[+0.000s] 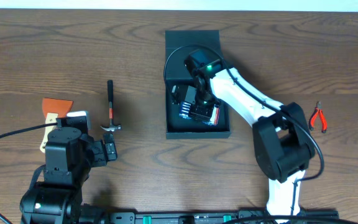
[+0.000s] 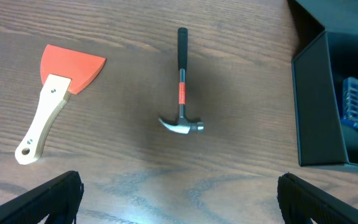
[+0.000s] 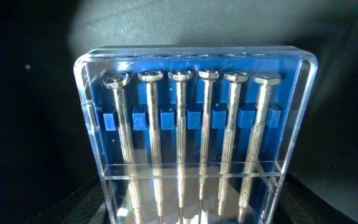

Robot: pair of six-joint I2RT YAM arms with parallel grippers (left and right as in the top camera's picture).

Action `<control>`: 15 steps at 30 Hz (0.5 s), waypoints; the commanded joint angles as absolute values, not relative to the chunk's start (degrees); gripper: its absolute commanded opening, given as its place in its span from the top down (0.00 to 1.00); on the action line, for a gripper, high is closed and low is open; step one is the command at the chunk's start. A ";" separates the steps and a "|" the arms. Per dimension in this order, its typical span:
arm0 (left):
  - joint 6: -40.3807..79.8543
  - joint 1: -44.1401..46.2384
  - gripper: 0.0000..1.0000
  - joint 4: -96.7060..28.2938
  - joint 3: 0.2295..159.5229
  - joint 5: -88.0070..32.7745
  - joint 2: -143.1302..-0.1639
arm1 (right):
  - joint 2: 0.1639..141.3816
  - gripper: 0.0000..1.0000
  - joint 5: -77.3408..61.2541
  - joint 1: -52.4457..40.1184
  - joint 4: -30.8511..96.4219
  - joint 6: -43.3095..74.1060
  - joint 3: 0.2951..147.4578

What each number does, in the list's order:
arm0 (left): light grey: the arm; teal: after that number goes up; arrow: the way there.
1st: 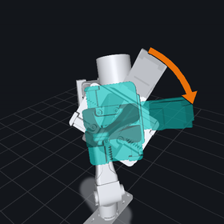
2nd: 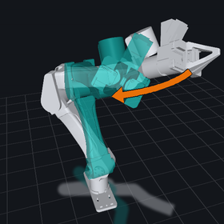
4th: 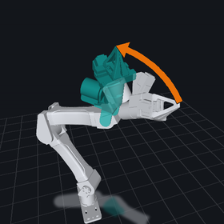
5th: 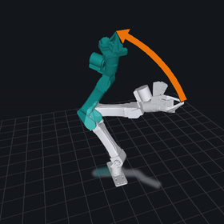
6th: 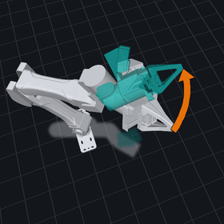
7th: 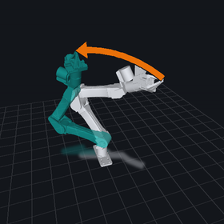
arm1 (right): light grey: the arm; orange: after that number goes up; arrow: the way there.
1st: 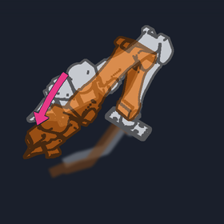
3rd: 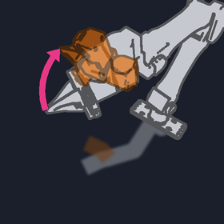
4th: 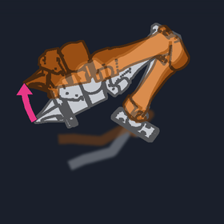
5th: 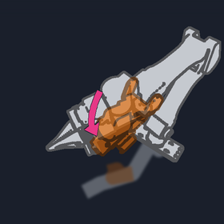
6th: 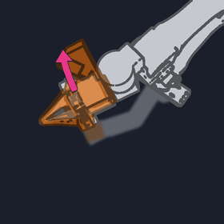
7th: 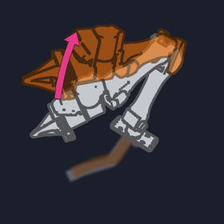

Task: Pack container
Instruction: 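Lower the case into the box and open the right gripper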

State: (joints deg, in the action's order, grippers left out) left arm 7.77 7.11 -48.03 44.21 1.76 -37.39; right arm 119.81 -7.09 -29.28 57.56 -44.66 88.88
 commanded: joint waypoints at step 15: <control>8.43 6.76 0.02 -48.18 45.34 2.39 -37.32 | 117.82 0.01 -6.85 -29.12 64.90 -43.20 93.21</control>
State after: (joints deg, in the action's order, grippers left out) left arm 7.77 7.11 -48.03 44.21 1.76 -37.39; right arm 120.86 -7.05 -29.28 63.61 -45.19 89.60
